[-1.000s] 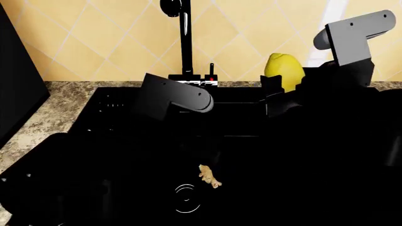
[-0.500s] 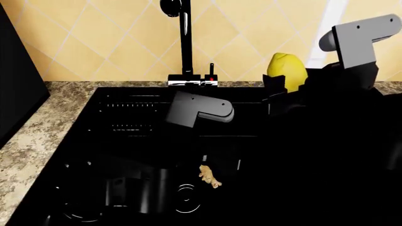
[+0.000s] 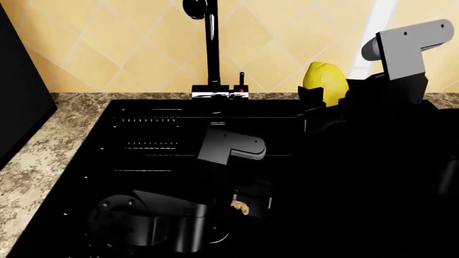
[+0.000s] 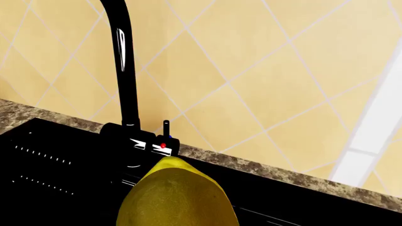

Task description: Pick the vegetables from the sink and place them on the cutting board.

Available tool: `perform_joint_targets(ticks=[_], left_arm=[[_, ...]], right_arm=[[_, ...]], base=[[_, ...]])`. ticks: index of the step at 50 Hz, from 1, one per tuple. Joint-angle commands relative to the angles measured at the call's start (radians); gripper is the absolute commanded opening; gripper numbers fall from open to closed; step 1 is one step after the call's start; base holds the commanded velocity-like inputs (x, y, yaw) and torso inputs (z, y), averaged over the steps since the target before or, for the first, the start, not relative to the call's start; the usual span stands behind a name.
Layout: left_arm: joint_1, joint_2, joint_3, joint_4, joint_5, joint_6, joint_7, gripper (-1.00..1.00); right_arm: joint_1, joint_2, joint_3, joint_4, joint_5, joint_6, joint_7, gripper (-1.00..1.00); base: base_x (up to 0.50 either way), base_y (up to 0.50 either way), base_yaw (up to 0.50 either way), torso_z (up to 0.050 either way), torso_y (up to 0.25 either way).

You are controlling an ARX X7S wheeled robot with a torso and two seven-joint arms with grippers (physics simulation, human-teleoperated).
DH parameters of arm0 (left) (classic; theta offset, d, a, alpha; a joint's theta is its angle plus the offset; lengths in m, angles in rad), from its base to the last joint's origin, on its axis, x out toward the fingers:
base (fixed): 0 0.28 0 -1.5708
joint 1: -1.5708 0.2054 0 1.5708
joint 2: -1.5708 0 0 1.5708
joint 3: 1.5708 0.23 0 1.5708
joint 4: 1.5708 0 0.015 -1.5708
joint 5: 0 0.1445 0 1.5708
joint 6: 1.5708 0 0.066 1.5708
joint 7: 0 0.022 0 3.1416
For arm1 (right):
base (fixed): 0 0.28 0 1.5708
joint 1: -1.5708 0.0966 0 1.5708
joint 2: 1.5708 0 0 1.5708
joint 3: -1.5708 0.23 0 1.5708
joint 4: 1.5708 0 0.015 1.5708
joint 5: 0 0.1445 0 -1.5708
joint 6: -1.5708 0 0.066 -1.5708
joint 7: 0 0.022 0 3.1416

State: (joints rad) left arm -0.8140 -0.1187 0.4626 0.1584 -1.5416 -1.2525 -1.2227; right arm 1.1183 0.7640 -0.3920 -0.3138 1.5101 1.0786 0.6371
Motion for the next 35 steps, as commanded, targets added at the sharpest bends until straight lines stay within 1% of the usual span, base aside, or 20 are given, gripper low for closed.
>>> perform_joint_targets(ticks=[1,15,22,30,35], left_arm=[[0.039,-0.016,0.054,-0.016,0.065,0.025,0.044,1.00],[0.071,-0.023,0.093,-0.064,0.141,0.086,0.116,1.00],[0.094,-0.015,0.112,-0.074,0.153,0.105,0.128,1.00],[0.091,0.001,0.156,-0.088,0.154,0.089,0.143,1.00],[0.099,0.004,0.202,-0.094,0.169,0.077,0.167,1.00]], right_arm=[[-0.008,0.002,0.001,-0.002,-0.019,-0.006,-0.013,-1.00],[-0.022,0.007,0.003,-0.010,-0.018,-0.017,-0.014,-1.00],[-0.037,0.016,0.010,-0.022,-0.009,-0.025,-0.008,-1.00],[-0.051,0.030,0.015,-0.023,-0.020,-0.037,-0.029,-1.00],[-0.065,0.033,0.016,-0.028,-0.024,-0.045,-0.035,-1.00]], base=[[0.00,0.00,0.00,0.000,0.000],[0.00,0.00,0.00,0.000,0.000],[0.00,0.00,0.01,0.000,0.000],[0.00,0.00,0.01,0.000,0.000],[0.00,0.00,0.01,0.000,0.000]])
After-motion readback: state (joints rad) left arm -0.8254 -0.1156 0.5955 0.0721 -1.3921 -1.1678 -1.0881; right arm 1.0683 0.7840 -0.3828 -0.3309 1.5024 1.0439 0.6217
